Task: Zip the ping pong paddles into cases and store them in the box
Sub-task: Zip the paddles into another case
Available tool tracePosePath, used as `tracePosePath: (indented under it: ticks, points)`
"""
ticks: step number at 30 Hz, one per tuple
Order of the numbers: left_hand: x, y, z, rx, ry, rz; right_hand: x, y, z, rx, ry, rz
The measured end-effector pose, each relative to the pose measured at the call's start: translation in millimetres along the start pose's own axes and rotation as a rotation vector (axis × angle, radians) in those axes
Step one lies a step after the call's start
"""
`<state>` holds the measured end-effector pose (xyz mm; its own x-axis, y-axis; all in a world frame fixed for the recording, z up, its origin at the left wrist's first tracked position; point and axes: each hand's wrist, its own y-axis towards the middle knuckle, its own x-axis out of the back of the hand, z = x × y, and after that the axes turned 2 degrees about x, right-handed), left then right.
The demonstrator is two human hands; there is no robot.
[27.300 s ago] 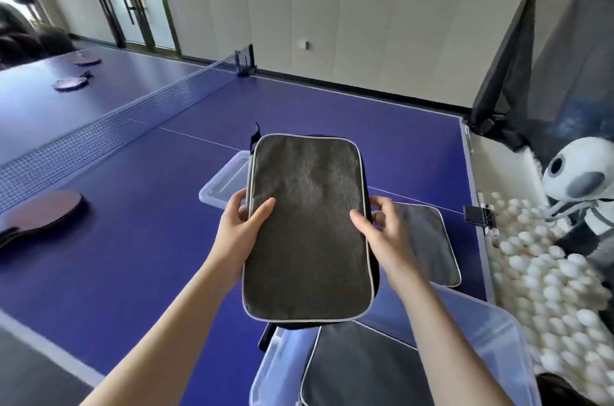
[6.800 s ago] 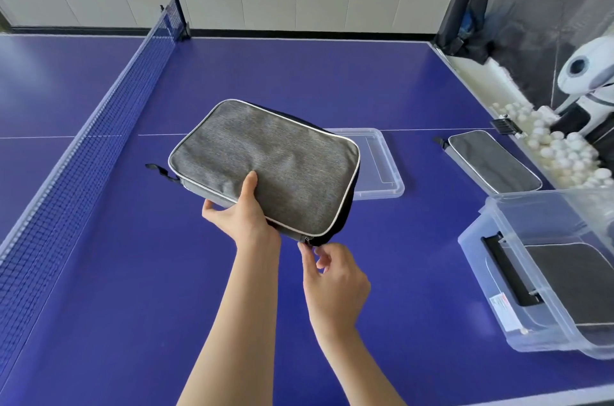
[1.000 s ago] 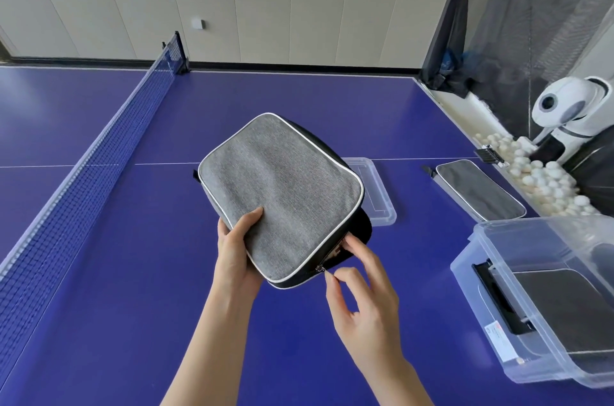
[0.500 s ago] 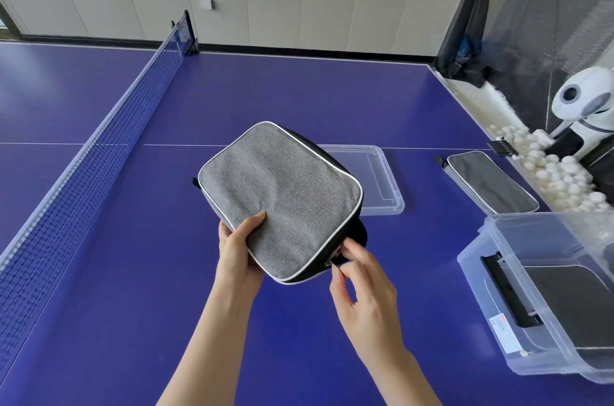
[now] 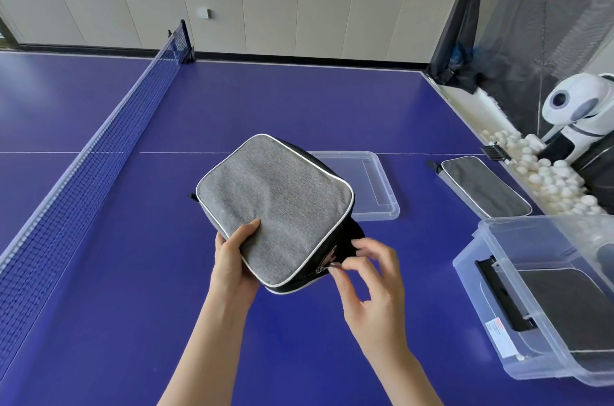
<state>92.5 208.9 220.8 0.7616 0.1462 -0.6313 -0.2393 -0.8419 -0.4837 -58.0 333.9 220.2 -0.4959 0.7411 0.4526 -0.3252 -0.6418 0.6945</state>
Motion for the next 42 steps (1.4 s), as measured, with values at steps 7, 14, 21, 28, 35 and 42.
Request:
tracePosePath:
  ticks: [7,14,21,28,35,42]
  points:
    - [14,-6,1,-0.016,0.095,0.031,13,5,-3,-0.529,0.323,-0.019]
    - [41,-11,7,0.065,0.266,0.109,11,39,-36,-1.118,0.776,0.465]
    - [49,-10,10,0.109,0.353,0.167,4,32,-47,-1.170,0.776,0.768]
    - [37,-11,6,0.100,0.443,0.207,-1,36,-33,-1.161,0.698,0.653]
    - [17,-16,-5,0.086,0.489,0.261,-3,36,-29,-1.205,0.779,0.377]
    - [16,-24,7,0.096,0.559,0.196,0,38,-34,-1.214,0.847,0.298]
